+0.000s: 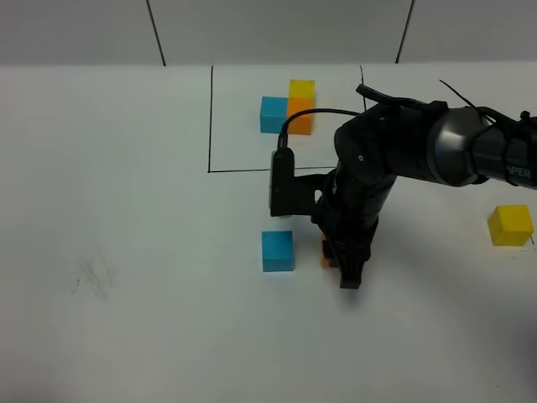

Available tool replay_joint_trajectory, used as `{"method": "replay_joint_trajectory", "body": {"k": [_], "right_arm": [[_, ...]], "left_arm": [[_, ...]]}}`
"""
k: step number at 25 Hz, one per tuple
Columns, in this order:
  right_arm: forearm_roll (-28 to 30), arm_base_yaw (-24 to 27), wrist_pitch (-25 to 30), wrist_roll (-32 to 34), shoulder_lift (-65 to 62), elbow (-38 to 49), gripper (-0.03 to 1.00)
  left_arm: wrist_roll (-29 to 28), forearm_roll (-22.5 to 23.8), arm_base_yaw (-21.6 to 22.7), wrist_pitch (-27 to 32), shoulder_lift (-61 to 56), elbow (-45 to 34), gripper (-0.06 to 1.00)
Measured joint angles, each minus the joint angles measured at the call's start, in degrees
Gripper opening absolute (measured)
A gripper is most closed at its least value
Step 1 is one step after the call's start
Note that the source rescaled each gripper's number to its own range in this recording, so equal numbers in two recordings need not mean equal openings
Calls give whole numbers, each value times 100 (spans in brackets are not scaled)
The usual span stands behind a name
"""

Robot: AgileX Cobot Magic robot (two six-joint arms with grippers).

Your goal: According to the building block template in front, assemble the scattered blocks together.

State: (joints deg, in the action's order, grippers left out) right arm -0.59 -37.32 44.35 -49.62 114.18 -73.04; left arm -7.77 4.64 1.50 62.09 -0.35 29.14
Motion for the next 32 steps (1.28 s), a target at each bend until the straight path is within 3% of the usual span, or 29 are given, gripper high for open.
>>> {"method": "replay_joint_trajectory", "body": {"k": [12, 32], "right_arm": [[-73, -281, 74, 0, 123, -322, 23], [-148, -289, -93, -153, 588, -527, 23]], "left_arm": [[0, 0, 0, 0, 0, 0, 60], [0, 0, 0, 0, 0, 0, 59]]}}
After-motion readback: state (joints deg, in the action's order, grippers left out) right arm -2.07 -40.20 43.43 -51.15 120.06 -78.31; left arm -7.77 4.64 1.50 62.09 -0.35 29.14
